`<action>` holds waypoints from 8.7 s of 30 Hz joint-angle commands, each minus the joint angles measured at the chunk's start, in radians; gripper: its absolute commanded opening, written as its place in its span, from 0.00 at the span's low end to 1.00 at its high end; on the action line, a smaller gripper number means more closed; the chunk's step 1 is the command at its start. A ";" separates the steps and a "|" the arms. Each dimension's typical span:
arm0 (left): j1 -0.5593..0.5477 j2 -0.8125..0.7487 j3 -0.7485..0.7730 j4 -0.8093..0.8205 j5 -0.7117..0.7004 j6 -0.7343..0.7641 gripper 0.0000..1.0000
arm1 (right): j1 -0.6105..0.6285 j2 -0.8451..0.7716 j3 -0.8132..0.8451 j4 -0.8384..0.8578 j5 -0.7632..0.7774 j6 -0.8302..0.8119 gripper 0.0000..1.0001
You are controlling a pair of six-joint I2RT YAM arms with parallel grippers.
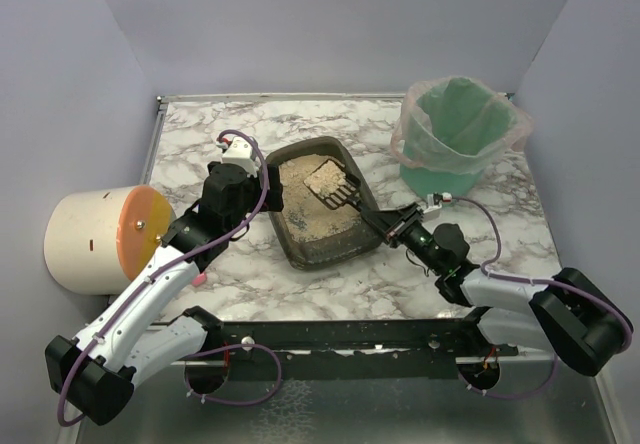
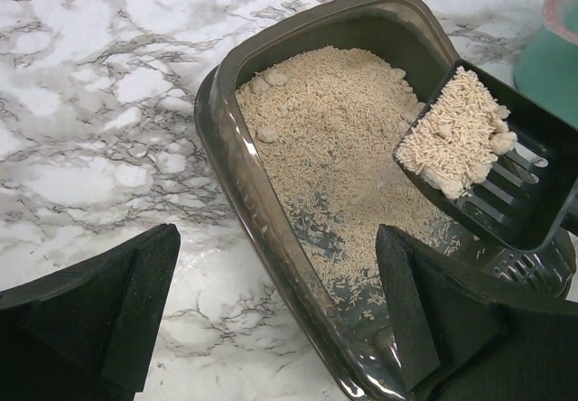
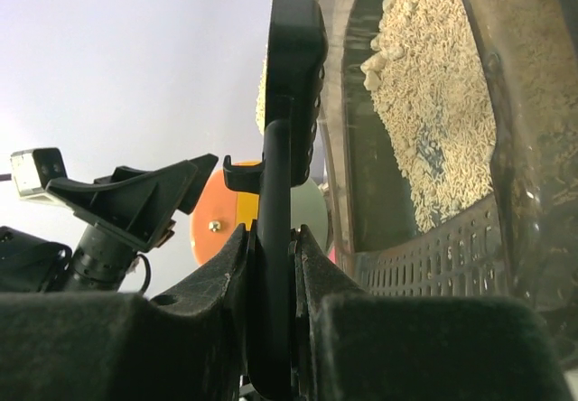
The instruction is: Clean the litter box
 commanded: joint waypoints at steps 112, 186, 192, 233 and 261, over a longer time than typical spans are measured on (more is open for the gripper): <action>-0.001 0.002 -0.009 0.018 0.035 0.003 0.99 | -0.154 -0.250 0.432 -0.594 0.028 -0.136 0.01; -0.044 -0.052 -0.011 0.007 0.007 0.012 0.99 | -0.152 -0.166 1.197 -1.425 0.298 -1.537 0.01; -0.043 -0.035 -0.013 0.009 0.004 0.010 0.99 | -0.153 -0.118 1.254 -1.501 0.096 -1.328 0.01; -0.001 0.360 0.248 -0.094 -0.189 0.036 0.99 | -0.152 -0.063 0.848 -1.432 -0.317 -0.867 0.01; 0.148 0.943 0.600 -0.092 -0.075 0.181 0.50 | -0.152 -0.303 0.799 -1.609 -0.280 -0.930 0.01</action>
